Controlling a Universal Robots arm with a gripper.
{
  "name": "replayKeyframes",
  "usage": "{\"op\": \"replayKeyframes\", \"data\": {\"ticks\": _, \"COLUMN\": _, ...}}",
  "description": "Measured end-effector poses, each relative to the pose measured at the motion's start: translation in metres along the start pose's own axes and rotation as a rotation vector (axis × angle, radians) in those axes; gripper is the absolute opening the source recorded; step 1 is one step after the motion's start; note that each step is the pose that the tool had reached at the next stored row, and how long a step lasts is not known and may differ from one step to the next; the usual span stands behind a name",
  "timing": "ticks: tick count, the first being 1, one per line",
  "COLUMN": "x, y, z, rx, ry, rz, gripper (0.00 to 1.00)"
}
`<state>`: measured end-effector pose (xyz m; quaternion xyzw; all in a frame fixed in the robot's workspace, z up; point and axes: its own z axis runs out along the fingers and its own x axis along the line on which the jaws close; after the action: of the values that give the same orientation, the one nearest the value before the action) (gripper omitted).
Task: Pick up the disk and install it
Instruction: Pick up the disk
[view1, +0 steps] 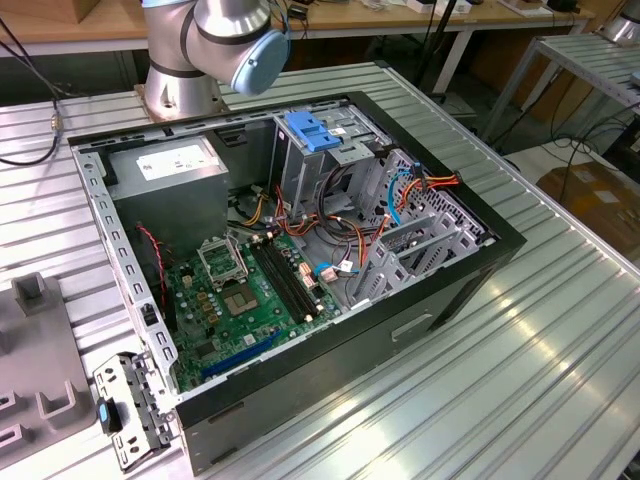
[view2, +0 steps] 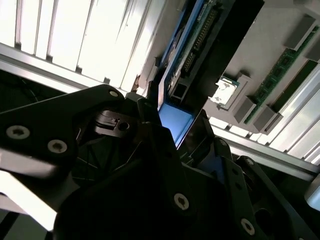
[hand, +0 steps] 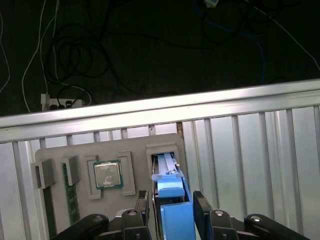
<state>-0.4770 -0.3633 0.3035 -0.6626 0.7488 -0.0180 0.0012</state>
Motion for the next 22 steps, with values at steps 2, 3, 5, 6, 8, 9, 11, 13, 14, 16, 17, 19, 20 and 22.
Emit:
{"op": "replayKeyframes", "data": {"ticks": 2, "x": -0.0007, "y": 0.0002, "z": 0.0025, "rx": -0.0003, "ry": 0.0002, "rz": 0.001, "gripper": 0.48}}
{"op": "replayKeyframes", "data": {"ticks": 3, "x": -0.0025, "y": 0.0004, "z": 0.0034, "rx": -0.0007, "ry": 0.0005, "rz": 0.004, "gripper": 0.48}}
{"op": "replayKeyframes", "data": {"ticks": 5, "x": -0.0046, "y": 0.0008, "z": 0.0041, "rx": -0.0002, "ry": 0.0003, "rz": 0.006, "gripper": 0.48}}
{"op": "replayKeyframes", "data": {"ticks": 6, "x": -0.0045, "y": 0.0008, "z": 0.0042, "rx": -0.0003, "ry": 0.0004, "rz": 0.006, "gripper": 0.48}}
{"op": "replayKeyframes", "data": {"ticks": 8, "x": -0.0040, "y": 0.0015, "z": 0.0045, "rx": -0.0005, "ry": 0.0004, "rz": 0.006, "gripper": 0.48}}
{"op": "replayKeyframes", "data": {"ticks": 9, "x": -0.0029, "y": 0.0020, "z": 0.0047, "rx": -0.0005, "ry": 0.0003, "rz": 0.006, "gripper": 0.48}}
{"op": "replayKeyframes", "data": {"ticks": 11, "x": -0.0019, "y": 0.0025, "z": 0.0049, "rx": -0.0003, "ry": 0.0003, "rz": 0.006, "gripper": 0.48}}
{"op": "replayKeyframes", "data": {"ticks": 13, "x": -0.0017, "y": 0.0025, "z": 0.0052, "rx": -0.0003, "ry": 0.0003, "rz": 0.006, "gripper": 0.48}}
{"op": "replayKeyframes", "data": {"ticks": 14, "x": -0.0011, "y": 0.0024, "z": 0.0053, "rx": -0.0004, "ry": 0.0004, "rz": 0.006, "gripper": 0.48}}
{"op": "replayKeyframes", "data": {"ticks": 16, "x": 0.0002, "y": 0.0023, "z": 0.0053, "rx": -0.0005, "ry": 0.0004, "rz": 0.006, "gripper": 0.48}}
{"op": "replayKeyframes", "data": {"ticks": 17, "x": 0.0002, "y": 0.0023, "z": 0.0053, "rx": -0.0004, "ry": 0.0004, "rz": 0.006, "gripper": 0.48}}
{"op": "replayKeyframes", "data": {"ticks": 19, "x": 0.0003, "y": 0.0022, "z": 0.0054, "rx": -0.0003, "ry": 0.0004, "rz": 0.006, "gripper": 0.48}}
{"op": "replayKeyframes", "data": {"ticks": 20, "x": 0.0003, "y": 0.0023, "z": 0.0055, "rx": -0.0004, "ry": 0.0004, "rz": 0.006, "gripper": 0.48}}
{"op": "replayKeyframes", "data": {"ticks": 22, "x": 0.0003, "y": 0.0023, "z": 0.0059, "rx": -0.0005, "ry": 0.0004, "rz": 0.006, "gripper": 0.48}}
